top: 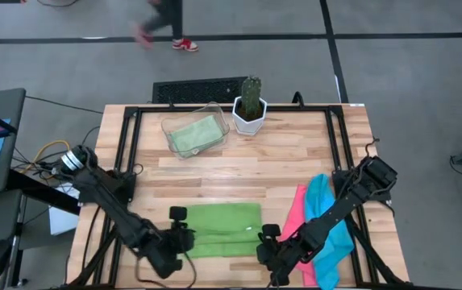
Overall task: Fold microfiber towels
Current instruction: Fold the green microfiber towel
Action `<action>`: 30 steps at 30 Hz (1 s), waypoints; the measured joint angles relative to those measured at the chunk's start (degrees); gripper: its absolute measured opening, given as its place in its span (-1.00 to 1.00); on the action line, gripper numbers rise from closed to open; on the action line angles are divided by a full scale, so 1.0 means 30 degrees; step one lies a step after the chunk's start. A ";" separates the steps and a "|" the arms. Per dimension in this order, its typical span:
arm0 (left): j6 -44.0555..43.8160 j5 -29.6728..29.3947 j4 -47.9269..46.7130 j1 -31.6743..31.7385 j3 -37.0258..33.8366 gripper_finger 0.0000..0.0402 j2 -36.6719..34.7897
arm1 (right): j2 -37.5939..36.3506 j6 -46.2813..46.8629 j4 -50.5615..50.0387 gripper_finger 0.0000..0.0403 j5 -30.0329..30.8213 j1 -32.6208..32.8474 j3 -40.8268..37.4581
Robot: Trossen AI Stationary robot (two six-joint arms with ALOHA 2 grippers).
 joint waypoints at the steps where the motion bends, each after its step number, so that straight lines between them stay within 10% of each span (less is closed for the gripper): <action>1: -0.0194 0.0001 -0.0162 -0.0221 -0.0092 -0.44 -0.0294 | 0.0000 -0.0007 -0.0002 -0.23 0.0003 0.0000 0.0000; 17: -0.1375 0.2365 0.5568 -0.0065 -0.6141 -0.08 -0.0843 | 0.0000 -0.0017 0.0005 -0.24 0.0486 -0.0080 0.0000; 30: 0.0729 0.3156 0.5560 -0.0364 -0.5420 -0.96 -0.0843 | 0.0000 0.0013 -0.0003 -0.31 0.0537 -0.0074 0.0000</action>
